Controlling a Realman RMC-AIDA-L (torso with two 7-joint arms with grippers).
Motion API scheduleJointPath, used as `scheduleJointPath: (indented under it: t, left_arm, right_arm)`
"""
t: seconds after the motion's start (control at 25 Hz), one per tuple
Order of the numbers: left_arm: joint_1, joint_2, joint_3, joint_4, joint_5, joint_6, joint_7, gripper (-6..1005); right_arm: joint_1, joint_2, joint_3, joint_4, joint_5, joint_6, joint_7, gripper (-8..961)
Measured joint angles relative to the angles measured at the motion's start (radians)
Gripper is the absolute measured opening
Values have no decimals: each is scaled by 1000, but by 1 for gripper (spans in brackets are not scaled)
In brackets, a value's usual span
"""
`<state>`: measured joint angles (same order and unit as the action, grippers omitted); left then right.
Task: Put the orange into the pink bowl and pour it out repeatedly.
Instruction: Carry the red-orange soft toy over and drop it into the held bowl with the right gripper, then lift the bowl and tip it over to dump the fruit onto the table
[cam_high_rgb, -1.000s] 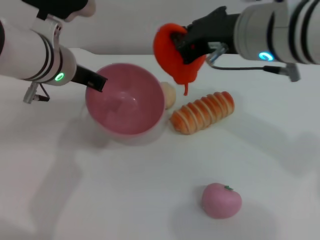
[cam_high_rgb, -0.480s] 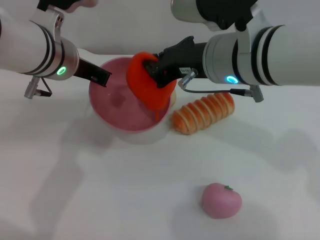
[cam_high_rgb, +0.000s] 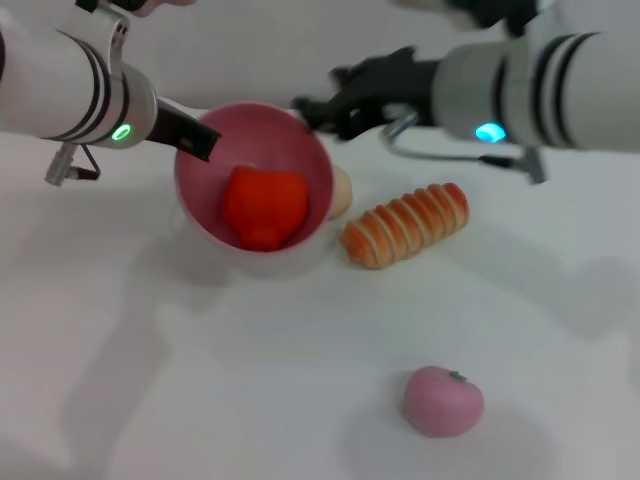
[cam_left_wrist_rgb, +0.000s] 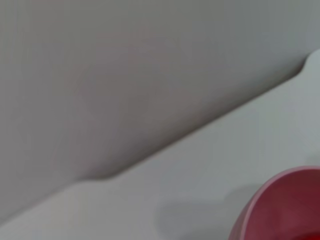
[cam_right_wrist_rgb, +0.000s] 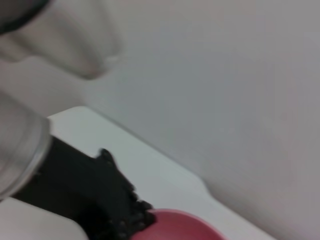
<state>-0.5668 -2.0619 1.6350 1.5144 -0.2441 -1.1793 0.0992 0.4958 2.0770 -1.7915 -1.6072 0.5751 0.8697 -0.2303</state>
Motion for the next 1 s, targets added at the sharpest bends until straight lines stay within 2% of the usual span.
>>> scheduleJointPath:
  t: [0.04, 0.08, 0.16, 0.24, 0.32, 0.44, 0.48, 0.52, 0.64, 0.68, 0.72, 0.76, 0.88, 0.92, 0.96, 1.0]
  left_arm:
    - [0, 0, 0, 0, 0, 0, 0, 43]
    - [16, 2, 45, 22, 89, 48, 27, 43]
    - [31, 2, 79, 45, 157, 74, 42, 43]
    - [31, 2, 79, 45, 157, 74, 42, 42]
    - [65, 0, 185, 97, 287, 114, 61, 42]
    - [74, -2, 276, 112, 385, 118, 61, 42]
    - [76, -5, 373, 120, 505, 97, 54, 42]
    - [79, -7, 425, 126, 563, 83, 46, 42]
    - [80, -8, 470, 130, 625, 68, 40, 42]
    - [82, -10, 549, 133, 722, 44, 28, 42]
    - [82, -10, 549, 133, 722, 44, 28, 42]
    - [83, -11, 588, 133, 771, 31, 25, 42]
    - [83, -11, 588, 133, 771, 31, 25, 42]
    - [85, -11, 664, 126, 883, 5, 21, 42]
    - [106, -13, 790, 89, 1110, -24, 30, 42]
    - [110, -14, 814, 78, 1151, -27, 38, 42]
  right_arm:
    - [-21, 0, 25, -5, -4, -14, 1, 409]
    - [-50, -1, 63, -11, -6, -27, 2, 456]
    - [-106, -1, 149, -19, 5, -40, 2, 536]
    - [-156, -2, 249, -22, 35, -29, -2, 604]
    - [-199, -2, 332, -17, 59, -14, -7, 672]
    - [-259, -2, 420, 4, 105, -6, -39, 672]
    - [-275, -1, 441, 15, 130, -6, -56, 672]
    - [-298, -1, 472, 39, 187, -5, -92, 672]
    - [-309, -2, 490, 69, 245, -3, -124, 672]
    - [-311, -3, 494, 81, 264, -2, -134, 672]
    - [-312, -4, 495, 88, 274, 1, -140, 672]
    - [-311, -4, 494, 93, 279, 4, -146, 672]
    - [-303, -4, 488, 98, 279, 15, -160, 672]
    - [-300, -4, 486, 98, 279, 18, -161, 672]
    - [-298, -4, 484, 99, 279, 20, -162, 672]
    - [-295, -4, 483, 100, 279, 22, -162, 672]
